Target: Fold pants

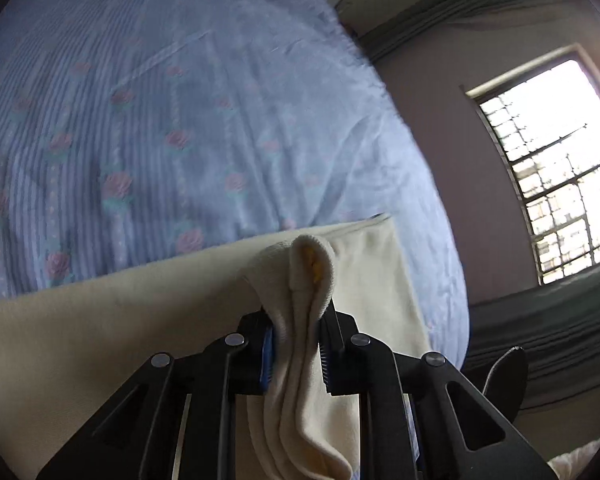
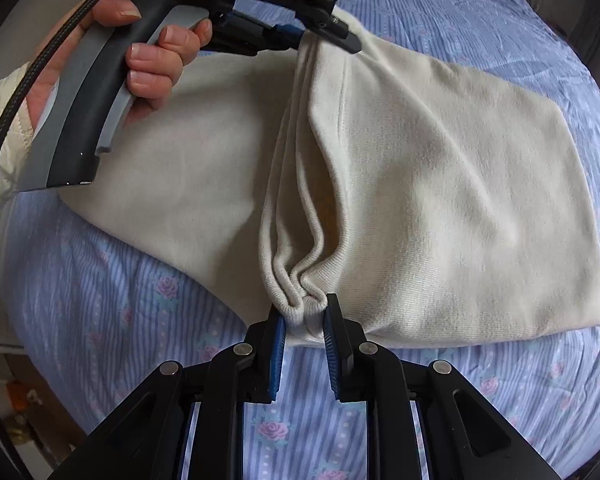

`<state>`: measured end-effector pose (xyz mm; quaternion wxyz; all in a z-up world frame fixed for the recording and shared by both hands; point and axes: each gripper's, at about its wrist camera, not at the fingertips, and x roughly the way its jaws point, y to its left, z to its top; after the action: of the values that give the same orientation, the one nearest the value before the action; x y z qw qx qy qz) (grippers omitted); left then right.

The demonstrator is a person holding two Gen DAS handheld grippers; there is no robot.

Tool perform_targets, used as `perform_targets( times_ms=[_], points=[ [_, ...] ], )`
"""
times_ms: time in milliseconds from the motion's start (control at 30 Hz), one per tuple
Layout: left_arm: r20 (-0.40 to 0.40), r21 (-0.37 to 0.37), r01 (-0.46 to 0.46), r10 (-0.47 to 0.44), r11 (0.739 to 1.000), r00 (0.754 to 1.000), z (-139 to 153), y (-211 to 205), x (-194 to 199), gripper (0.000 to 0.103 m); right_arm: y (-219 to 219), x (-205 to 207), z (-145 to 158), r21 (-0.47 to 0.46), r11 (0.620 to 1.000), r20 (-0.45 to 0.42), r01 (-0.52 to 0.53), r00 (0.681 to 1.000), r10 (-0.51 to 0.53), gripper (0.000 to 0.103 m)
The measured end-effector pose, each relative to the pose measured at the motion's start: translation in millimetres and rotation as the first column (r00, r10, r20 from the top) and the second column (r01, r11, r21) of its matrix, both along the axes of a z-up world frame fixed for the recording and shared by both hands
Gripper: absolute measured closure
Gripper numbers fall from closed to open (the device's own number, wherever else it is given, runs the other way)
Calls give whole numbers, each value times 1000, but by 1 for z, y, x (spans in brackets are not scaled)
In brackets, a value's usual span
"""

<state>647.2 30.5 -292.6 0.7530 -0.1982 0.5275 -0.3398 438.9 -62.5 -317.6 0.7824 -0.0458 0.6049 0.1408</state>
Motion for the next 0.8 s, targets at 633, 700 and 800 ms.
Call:
perform_targets(
  times_ms=[633,700,800],
  points=[
    [42,364,-210,210,907,977,4,91,-37,39,-2,23,66,139,986,195,-87,979,59,65],
    [77,435,-265,257,860,963,12,106,-54,39,-6,35,50,147,988,144,-48,989,27,65],
    [115,517,-302,284,801,952,16,127,-85,39,-10,53,24,157,988,72,-2,997,-9,66]
  ],
)
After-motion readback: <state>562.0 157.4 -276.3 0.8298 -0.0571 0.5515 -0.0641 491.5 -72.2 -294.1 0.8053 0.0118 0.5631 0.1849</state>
